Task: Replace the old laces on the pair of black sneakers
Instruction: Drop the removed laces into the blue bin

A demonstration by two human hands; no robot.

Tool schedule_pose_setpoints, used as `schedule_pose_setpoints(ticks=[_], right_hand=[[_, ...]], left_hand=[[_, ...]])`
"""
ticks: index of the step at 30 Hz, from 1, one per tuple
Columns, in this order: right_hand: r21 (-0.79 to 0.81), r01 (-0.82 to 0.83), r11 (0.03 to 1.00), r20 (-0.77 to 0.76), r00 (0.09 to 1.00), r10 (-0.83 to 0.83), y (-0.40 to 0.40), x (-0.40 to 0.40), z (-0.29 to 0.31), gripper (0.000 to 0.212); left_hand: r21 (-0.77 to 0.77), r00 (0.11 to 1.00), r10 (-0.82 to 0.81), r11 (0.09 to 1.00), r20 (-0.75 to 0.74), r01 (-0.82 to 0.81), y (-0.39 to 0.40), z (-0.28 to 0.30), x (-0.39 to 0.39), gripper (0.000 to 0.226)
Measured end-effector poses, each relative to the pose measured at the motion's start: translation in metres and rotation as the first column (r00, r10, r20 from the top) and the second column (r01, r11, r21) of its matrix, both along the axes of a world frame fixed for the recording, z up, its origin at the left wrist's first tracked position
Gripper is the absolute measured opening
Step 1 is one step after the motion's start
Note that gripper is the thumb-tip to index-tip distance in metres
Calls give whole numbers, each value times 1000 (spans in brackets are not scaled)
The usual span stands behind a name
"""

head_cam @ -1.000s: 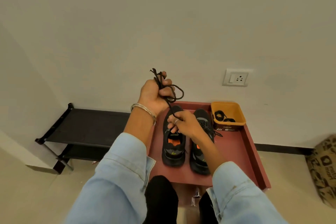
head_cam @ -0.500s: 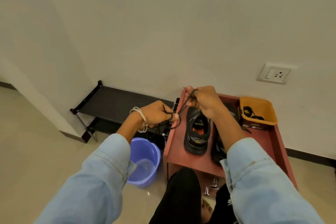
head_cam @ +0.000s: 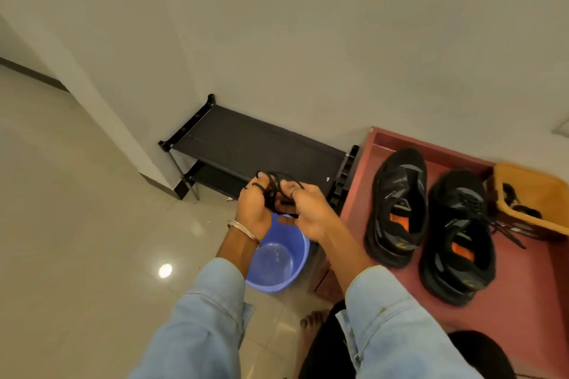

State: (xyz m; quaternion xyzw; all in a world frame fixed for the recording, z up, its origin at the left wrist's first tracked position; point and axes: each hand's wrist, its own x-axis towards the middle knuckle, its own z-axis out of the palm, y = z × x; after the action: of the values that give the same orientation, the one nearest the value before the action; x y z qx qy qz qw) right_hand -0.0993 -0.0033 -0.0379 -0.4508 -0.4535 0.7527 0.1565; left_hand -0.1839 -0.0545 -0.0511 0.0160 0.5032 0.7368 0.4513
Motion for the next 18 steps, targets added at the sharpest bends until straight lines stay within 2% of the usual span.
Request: schedule_pose_setpoints(ticks=[2, 4, 7, 9, 11, 13, 18], right_hand=[[-38, 26, 999, 16, 1000, -25, -6, -12, -33, 15], [-68, 40, 997, 62, 997, -36, -10, -19, -64, 17], [-119, 43, 992, 166, 986, -23, -11, -26, -105, 20], [-163, 40, 986, 238, 971, 0, -8, -28, -130, 29], [-191, 16, 981, 315, 948, 46, -3, -30, -149, 32], [-203, 16, 979, 376, 924, 63, 2, -30, -163, 29], [-194, 32, 980, 465, 883, 63, 8, -24, -182, 21]], left_hand=[[-110, 1000, 7, 994, 17, -5, -5, -32, -7, 25], [-252, 999, -14, 968, -31, 6, -9, -65, -13, 21], [-466, 986, -127, 882, -105, 64, -15, -111, -21, 28], [-570, 966, -242, 808, -91, 149, -18, -132, -25, 27], [-640, 949, -314, 733, -15, 232, -21, -150, -28, 48], [-662, 945, -326, 701, 36, 266, -25, -163, -31, 64], [-715, 969, -239, 669, 54, 205, -34, -172, -36, 42]])
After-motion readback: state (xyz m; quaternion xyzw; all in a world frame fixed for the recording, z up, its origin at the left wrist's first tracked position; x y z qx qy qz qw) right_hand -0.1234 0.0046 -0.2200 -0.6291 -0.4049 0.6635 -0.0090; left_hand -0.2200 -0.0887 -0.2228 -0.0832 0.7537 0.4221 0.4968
